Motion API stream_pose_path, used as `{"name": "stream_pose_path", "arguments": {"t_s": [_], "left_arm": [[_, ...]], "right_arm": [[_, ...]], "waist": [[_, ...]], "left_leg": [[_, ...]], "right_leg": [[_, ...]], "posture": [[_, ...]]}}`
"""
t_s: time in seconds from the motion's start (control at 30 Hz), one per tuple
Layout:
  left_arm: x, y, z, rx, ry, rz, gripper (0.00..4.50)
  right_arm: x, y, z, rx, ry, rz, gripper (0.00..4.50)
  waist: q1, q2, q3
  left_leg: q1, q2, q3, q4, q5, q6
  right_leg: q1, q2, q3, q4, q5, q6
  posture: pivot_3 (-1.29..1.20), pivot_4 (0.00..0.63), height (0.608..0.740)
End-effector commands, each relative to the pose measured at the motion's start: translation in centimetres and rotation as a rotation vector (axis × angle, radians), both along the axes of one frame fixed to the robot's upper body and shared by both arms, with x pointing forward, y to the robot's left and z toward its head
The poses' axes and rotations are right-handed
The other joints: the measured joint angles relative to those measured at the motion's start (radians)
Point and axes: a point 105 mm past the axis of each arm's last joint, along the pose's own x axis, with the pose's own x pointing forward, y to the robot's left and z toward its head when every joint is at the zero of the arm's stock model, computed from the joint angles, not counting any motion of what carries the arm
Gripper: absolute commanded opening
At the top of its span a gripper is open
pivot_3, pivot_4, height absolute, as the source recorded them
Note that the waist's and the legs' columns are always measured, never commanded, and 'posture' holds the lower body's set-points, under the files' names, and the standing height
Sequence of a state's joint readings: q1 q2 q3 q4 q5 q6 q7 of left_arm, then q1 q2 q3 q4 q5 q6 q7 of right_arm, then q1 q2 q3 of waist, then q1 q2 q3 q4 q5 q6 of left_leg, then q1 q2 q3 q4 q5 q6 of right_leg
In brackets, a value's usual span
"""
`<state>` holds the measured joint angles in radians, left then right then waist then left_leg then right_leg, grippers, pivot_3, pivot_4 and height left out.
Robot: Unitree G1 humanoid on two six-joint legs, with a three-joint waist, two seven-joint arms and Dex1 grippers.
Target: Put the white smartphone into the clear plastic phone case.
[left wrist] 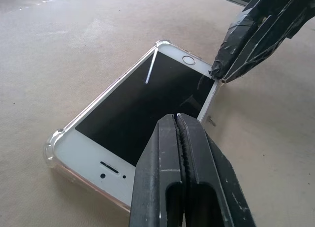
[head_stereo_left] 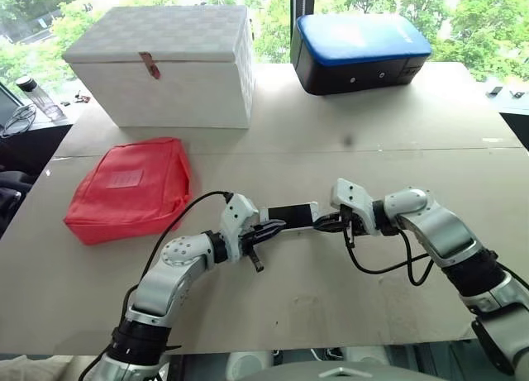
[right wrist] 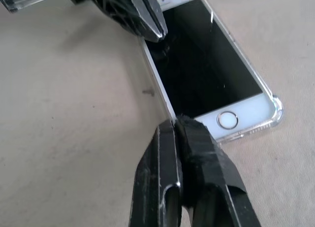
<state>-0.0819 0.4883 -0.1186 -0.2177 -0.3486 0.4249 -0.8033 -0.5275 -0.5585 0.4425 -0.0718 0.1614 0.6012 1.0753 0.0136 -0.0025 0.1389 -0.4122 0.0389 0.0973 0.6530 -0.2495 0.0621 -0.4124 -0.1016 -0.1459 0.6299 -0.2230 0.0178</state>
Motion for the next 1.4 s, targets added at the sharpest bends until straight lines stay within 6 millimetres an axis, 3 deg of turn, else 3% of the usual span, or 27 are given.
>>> {"name": "stream_pose_path", "arguments": {"t_s": [0.03,0.17,0.27,0.4,0.47,0.6,0.63,0.67,0.77,0.9,0.93,0.97,1.0,1.23,1.4], "left_arm": [[-0.1,0.1,-1.2,0.023,0.042,0.015,0.05],[-0.3,-0.1,-1.2,0.016,0.043,0.020,0.05],[-0.2,-0.3,-1.1,0.000,0.034,0.025,0.05],[1.0,-0.2,0.5,-0.037,-0.104,0.078,0.05],[2.1,0.0,2.0,-0.102,-0.179,0.150,0.05],[3.5,0.8,3.7,-0.192,-0.229,0.311,0.05],[3.6,1.1,3.8,-0.213,-0.210,0.352,0.00],[3.6,1.4,4.1,-0.249,-0.193,0.377,0.26],[3.1,2.4,5.0,-0.346,-0.154,0.439,1.20],[1.1,3.5,4.5,-0.275,-0.131,0.441,3.07],[0.4,3.8,4.4,-0.254,-0.132,0.434,3.71],[-0.6,4.6,4.3,-0.234,-0.129,0.432,3.92],[-1.2,5.0,4.2,-0.222,-0.128,0.430,4.44],[-5.6,7.5,2.8,-0.106,-0.061,0.396,4.44],[-6.7,8.7,2.9,-0.096,-0.057,0.401,4.44]], "right_arm": [[-1.0,-2.0,-6.3,-0.190,0.154,-0.060,0.00],[-1.2,-2.2,-7.5,-0.197,0.193,-0.072,0.00],[-0.6,-2.3,-7.2,-0.146,0.164,-0.107,0.00],[2.2,-1.1,-2.1,0.201,0.034,-0.261,0.00],[3.2,-1.9,-0.8,0.273,-0.065,-0.339,0.00],[4.4,-4.3,2.2,0.398,-0.260,-0.467,0.00],[4.0,-4.5,3.0,0.435,-0.269,-0.471,0.58],[3.5,-4.8,3.4,0.432,-0.290,-0.470,0.75],[2.4,-6.4,3.4,0.403,-0.338,-0.510,2.04],[0.1,-9.9,2.5,0.340,-0.351,-0.599,4.01],[-0.6,-10.6,2.3,0.324,-0.350,-0.612,4.50],[-1.7,-11.6,2.1,0.306,-0.348,-0.627,4.50],[-2.5,-12.2,1.9,0.293,-0.347,-0.635,4.50],[-7.6,-14.7,0.7,0.232,-0.299,-0.716,4.50],[-8.3,-15.5,1.2,0.199,-0.343,-0.758,4.50]], "waist": [[-0.002,-0.003,-0.004],[-0.002,-0.004,-0.006],[-0.002,-0.005,-0.009],[-0.001,-0.005,-0.007],[-0.001,0.000,-0.001],[0.009,-0.002,0.005],[0.008,-0.002,0.006],[0.007,-0.003,0.006],[0.002,-0.005,0.008],[0.002,-0.007,0.011],[0.002,-0.007,0.013],[0.002,-0.007,0.015],[0.002,-0.007,0.016],[0.002,-0.004,0.023],[0.002,-0.003,0.023]], "left_leg": [[0.001,0.000,0.000,0.000,0.000,0.000],[0.011,0.001,0.000,0.000,-0.003,-0.004],[0.016,0.002,-0.001,-0.001,-0.003,-0.005],[0.015,0.003,-0.003,-0.001,-0.003,-0.005],[0.013,0.003,-0.002,-0.001,-0.003,-0.005],[0.005,0.001,-0.002,-0.001,-0.002,-0.004],[-0.004,0.001,-0.001,0.001,0.002,-0.004],[-0.005,0.001,-0.001,0.000,0.004,-0.007],[-0.005,0.000,0.001,-0.001,0.005,-0.008],[-0.004,-0.001,0.001,-0.002,0.002,-0.009],[-0.004,-0.001,0.001,-0.002,0.001,-0.009],[-0.004,-0.001,0.001,-0.002,0.001,-0.009],[-0.004,-0.001,0.001,-0.002,0.001,-0.008],[-0.002,0.000,-0.003,0.000,-0.007,-0.007],[-0.002,0.000,-0.005,0.001,-0.007,-0.007]], "right_leg": [[0.001,0.000,0.000,0.000,0.000,0.000],[0.010,0.000,0.000,0.001,-0.002,-0.004],[0.012,-0.003,-0.002,0.001,-0.003,-0.004],[0.012,-0.003,-0.003,0.001,-0.002,-0.004],[0.009,-0.004,-0.003,0.001,-0.002,-0.004],[0.004,-0.004,-0.004,0.001,0.002,-0.002],[-0.003,-0.003,-0.004,0.002,0.004,-0.003],[-0.004,-0.003,-0.004,0.002,0.005,-0.005],[-0.003,-0.001,-0.004,0.000,0.004,-0.004],[-0.002,0.000,-0.004,-0.004,0.002,-0.001],[-0.001,0.000,-0.004,-0.004,0.002,0.000],[-0.001,0.000,-0.004,-0.004,0.002,0.000],[-0.002,0.000,-0.004,-0.004,0.000,0.003],[-0.001,-0.002,-0.004,-0.004,-0.003,0.000],[-0.002,-0.002,-0.004,-0.003,-0.003,0.000]], "posture": [[0.00,0.150,0.740],[0.00,0.150,0.740],[0.00,0.150,0.740],[0.00,0.150,0.740],[0.00,0.150,0.740],[0.00,0.150,0.740],[0.00,0.150,0.740],[0.00,0.150,0.740],[0.00,0.150,0.740],[0.00,0.150,0.740],[0.00,0.150,0.740],[0.00,0.150,0.740],[0.00,0.150,0.740],[0.00,0.150,0.740],[0.00,0.150,0.740]]}}
